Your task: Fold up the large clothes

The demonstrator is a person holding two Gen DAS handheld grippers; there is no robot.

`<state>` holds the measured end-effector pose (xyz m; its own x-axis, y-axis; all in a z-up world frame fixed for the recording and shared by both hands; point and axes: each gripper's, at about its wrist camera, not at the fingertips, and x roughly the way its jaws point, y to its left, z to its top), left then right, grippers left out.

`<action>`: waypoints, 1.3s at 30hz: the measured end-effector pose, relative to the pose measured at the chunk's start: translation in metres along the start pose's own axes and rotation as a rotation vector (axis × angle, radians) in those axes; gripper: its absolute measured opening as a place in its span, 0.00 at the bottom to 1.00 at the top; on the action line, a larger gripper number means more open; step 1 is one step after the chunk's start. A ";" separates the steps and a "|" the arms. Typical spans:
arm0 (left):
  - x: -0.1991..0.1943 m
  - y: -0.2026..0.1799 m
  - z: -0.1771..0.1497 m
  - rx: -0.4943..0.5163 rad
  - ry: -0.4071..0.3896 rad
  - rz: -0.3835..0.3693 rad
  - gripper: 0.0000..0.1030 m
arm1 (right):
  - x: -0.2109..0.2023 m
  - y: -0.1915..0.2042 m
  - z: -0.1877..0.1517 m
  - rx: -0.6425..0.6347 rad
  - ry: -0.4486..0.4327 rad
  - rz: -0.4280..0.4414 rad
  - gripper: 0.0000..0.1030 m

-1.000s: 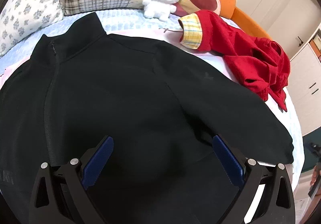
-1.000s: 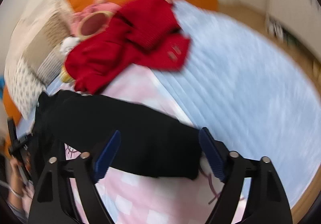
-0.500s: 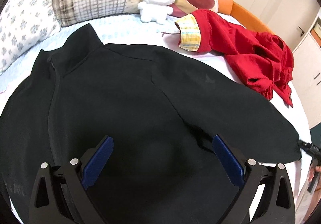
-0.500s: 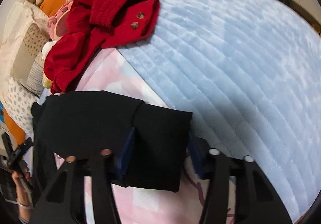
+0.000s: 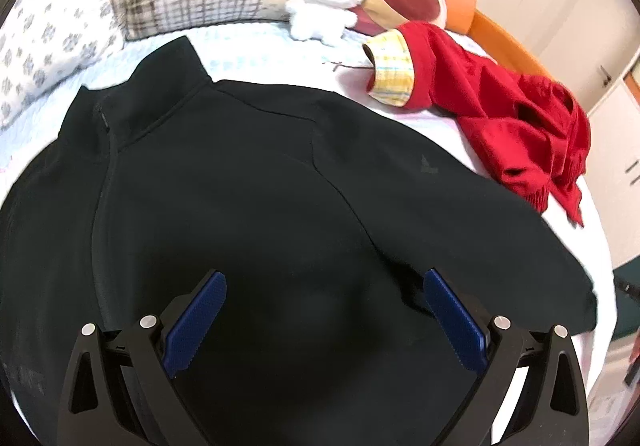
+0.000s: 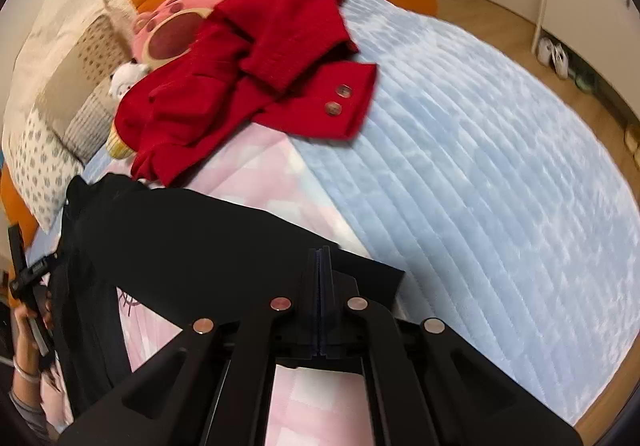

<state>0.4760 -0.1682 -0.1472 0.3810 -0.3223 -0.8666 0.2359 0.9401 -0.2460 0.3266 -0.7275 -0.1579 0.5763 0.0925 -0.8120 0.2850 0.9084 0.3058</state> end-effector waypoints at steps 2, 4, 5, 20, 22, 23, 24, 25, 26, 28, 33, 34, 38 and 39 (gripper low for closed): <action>0.000 0.004 -0.002 -0.021 0.007 -0.015 0.97 | 0.006 0.001 -0.001 0.000 0.050 -0.015 0.14; 0.000 0.006 -0.005 -0.010 0.011 -0.004 0.97 | 0.015 -0.005 -0.006 0.013 0.093 -0.047 0.40; 0.000 0.006 -0.005 -0.001 0.013 0.005 0.97 | 0.019 -0.008 -0.010 0.020 0.101 -0.055 0.45; 0.008 0.005 0.004 -0.016 0.029 -0.021 0.97 | 0.053 -0.034 -0.030 0.147 0.165 0.111 0.11; 0.015 -0.001 0.007 -0.008 0.040 -0.036 0.97 | 0.045 -0.025 -0.028 0.117 0.129 0.141 0.10; 0.018 -0.005 0.009 -0.001 0.046 -0.049 0.97 | 0.038 -0.018 -0.026 0.106 0.100 0.171 0.10; 0.020 -0.008 0.010 0.004 0.050 -0.057 0.97 | 0.030 -0.012 -0.025 0.100 0.075 0.203 0.10; 0.023 -0.014 0.013 0.013 0.057 -0.063 0.97 | 0.021 -0.004 -0.023 0.087 0.046 0.230 0.10; 0.026 -0.019 0.015 0.022 0.062 -0.078 0.97 | 0.009 0.009 -0.021 0.062 0.011 0.266 0.10; 0.032 -0.026 0.019 0.023 0.073 -0.112 0.97 | -0.016 0.045 -0.020 -0.010 -0.036 0.384 0.10; 0.046 -0.030 0.029 -0.022 0.103 -0.119 0.97 | -0.072 0.171 -0.048 -0.339 -0.049 0.653 0.10; 0.049 -0.025 0.031 -0.053 0.115 -0.139 0.97 | -0.082 0.199 -0.062 -0.426 -0.033 0.705 0.10; 0.052 -0.002 0.037 -0.159 0.125 -0.216 0.97 | -0.096 0.280 -0.126 -0.681 0.055 0.833 0.10; 0.051 0.006 0.038 -0.190 0.117 -0.238 0.97 | -0.096 0.293 -0.145 -0.728 0.079 0.856 0.10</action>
<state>0.5307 -0.1832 -0.1760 0.2270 -0.5307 -0.8166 0.1304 0.8475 -0.5145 0.2442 -0.4107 -0.0627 0.3098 0.8017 -0.5112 -0.7108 0.5523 0.4355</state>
